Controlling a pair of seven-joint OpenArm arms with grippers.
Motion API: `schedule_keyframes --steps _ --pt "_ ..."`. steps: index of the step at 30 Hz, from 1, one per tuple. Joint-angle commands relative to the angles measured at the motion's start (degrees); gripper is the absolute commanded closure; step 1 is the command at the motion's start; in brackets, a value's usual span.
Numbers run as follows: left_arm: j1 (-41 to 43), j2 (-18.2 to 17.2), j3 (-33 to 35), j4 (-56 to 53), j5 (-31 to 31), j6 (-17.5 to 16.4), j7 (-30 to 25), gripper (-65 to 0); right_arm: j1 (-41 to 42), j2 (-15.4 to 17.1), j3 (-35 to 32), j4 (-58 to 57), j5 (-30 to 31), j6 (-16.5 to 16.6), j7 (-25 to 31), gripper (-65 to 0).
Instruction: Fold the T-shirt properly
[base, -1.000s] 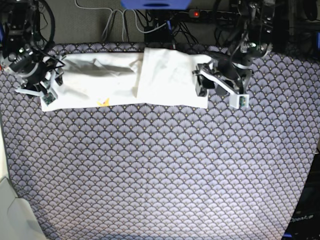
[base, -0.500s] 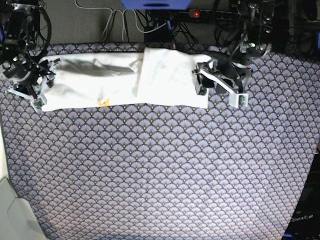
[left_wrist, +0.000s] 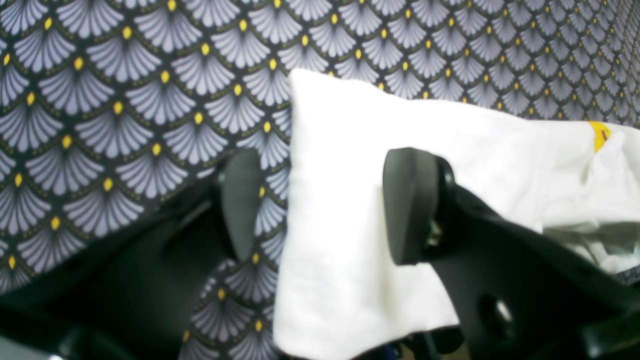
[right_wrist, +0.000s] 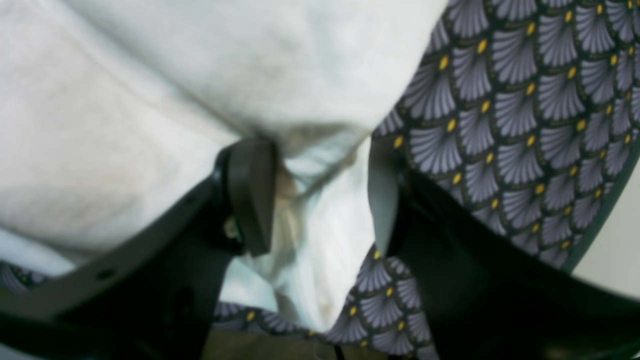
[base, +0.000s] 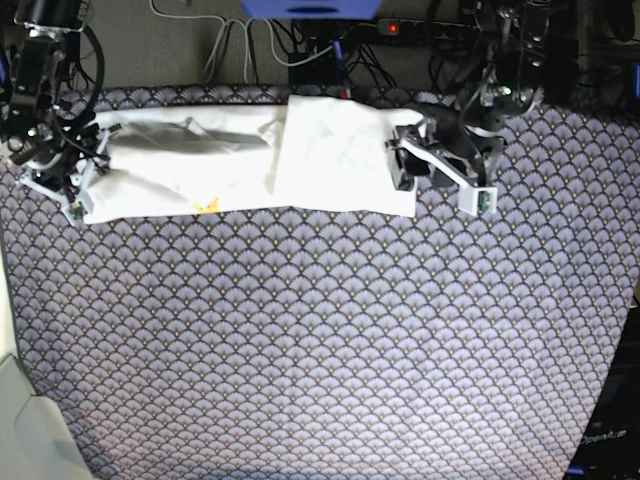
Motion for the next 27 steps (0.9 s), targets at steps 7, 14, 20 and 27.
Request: schedule_keyframes --steps 7,14,20,27 --pt "-0.2 -0.3 -0.1 0.9 -0.2 -0.4 -0.6 -38.1 2.3 1.9 0.4 -4.4 0.2 -0.2 0.7 -30.8" --pt "-0.2 -0.3 -0.1 0.9 -0.2 -0.4 -0.6 -38.1 1.8 1.9 0.3 -4.5 0.2 -0.2 0.7 -30.9" --pt "-0.2 -0.3 -0.1 0.9 -0.2 -0.4 -0.7 -38.1 1.8 1.8 0.4 -4.5 0.2 -0.2 0.6 -31.5" --pt "-0.2 -0.3 -0.1 -0.6 -0.2 -0.4 -0.8 -38.1 2.2 1.5 3.1 -4.5 0.2 -0.2 0.5 -35.4"
